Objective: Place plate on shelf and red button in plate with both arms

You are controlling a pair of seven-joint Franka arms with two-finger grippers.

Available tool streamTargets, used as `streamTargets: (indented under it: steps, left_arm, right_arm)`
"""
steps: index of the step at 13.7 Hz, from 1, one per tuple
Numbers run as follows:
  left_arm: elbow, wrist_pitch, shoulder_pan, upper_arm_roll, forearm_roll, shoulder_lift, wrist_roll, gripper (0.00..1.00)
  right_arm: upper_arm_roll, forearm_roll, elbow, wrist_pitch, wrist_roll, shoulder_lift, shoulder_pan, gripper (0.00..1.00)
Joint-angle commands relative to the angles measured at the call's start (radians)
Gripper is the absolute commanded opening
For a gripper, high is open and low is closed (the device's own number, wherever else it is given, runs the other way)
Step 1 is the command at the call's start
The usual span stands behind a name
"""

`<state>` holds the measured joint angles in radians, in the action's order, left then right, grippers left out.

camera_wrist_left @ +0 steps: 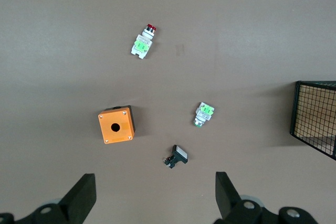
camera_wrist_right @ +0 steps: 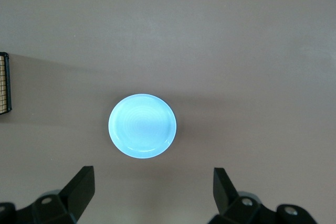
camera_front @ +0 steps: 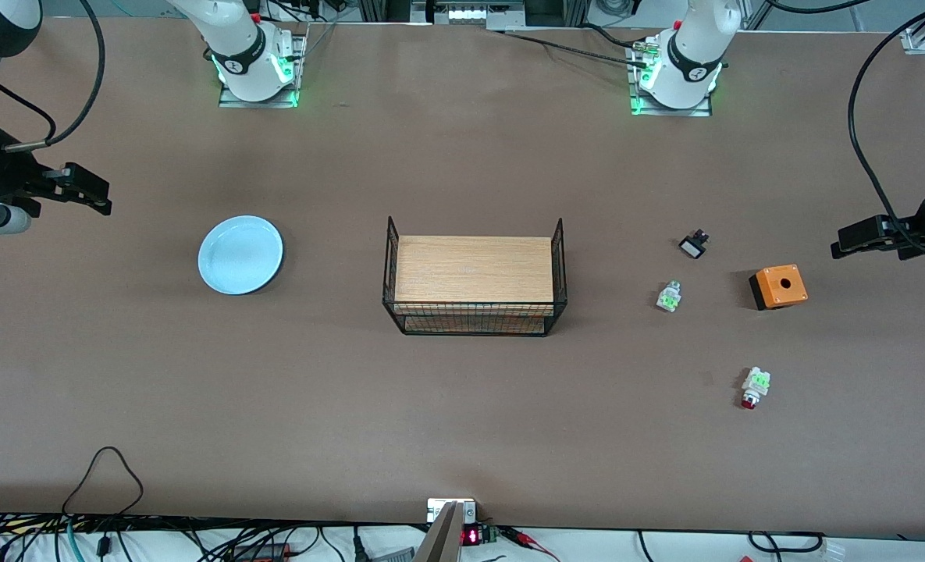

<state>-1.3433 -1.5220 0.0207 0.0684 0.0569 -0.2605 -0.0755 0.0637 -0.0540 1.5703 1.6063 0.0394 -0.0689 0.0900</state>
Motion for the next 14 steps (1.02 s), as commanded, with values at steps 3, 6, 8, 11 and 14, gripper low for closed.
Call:
streamTargets:
  steps: [3, 6, 8, 11, 14]
  left_arm:
    - [0.022, 0.049, 0.005, 0.004, 0.029, -0.008, -0.017, 1.00]
    - [0.022, 0.081, 0.008, 0.005, 0.029, -0.010, -0.017, 1.00]
    - [0.022, 0.083, 0.008, 0.005, 0.029, -0.010, -0.017, 1.00]
    - [0.022, 0.091, 0.008, 0.005, 0.030, -0.010, -0.017, 1.00]
    - [0.022, 0.091, 0.010, 0.005, 0.029, -0.010, -0.017, 1.00]
  right_arm:
    - [-0.002, 0.006, -0.010, -0.017, -0.001, 0.011, -0.006, 1.00]
    - [-0.004, 0.005, -0.010, -0.017, -0.004, 0.003, -0.004, 1.00]
    - [-0.004, 0.006, -0.009, -0.014, -0.004, -0.008, -0.009, 1.00]
    - [-0.004, 0.005, -0.009, -0.009, -0.004, -0.041, -0.009, 1.00]
    - [-0.005, 0.005, -0.009, -0.017, 0.010, -0.072, -0.004, 1.00]
